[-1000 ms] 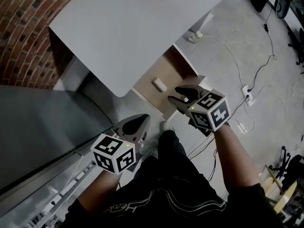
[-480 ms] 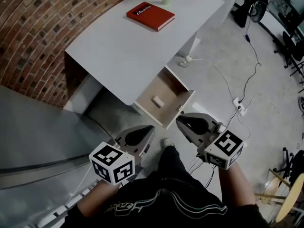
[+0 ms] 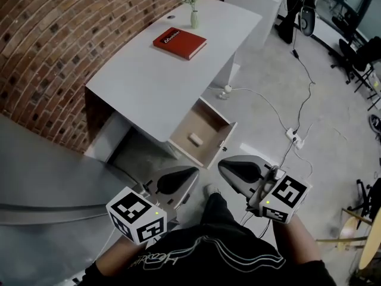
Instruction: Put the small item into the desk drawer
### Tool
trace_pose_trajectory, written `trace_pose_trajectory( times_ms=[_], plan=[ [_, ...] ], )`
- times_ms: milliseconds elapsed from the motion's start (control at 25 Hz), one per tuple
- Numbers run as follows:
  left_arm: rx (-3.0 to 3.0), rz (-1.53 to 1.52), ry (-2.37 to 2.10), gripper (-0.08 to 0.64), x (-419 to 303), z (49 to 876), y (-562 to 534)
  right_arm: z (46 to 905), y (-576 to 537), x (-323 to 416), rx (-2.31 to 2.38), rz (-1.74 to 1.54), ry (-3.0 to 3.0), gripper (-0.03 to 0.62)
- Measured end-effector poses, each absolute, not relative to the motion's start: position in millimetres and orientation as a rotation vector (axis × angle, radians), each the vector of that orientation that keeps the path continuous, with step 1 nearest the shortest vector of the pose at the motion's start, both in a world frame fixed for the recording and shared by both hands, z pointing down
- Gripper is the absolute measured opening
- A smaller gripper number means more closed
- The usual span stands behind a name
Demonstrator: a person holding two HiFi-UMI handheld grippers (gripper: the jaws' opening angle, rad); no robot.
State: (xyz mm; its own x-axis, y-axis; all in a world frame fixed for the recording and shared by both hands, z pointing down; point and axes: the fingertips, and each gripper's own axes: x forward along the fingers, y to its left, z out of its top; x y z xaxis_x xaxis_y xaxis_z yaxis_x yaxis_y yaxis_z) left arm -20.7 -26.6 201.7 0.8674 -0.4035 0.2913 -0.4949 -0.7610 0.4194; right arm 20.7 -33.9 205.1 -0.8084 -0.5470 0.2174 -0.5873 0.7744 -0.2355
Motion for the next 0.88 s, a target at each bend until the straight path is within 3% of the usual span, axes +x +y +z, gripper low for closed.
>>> trace_pose_trajectory(
  times_ms=[880],
  plan=[
    [2.519,0.204,-0.691,0.023,-21,214,-44,214,-49,24,0.887,0.523,-2.832,0.046]
  ],
)
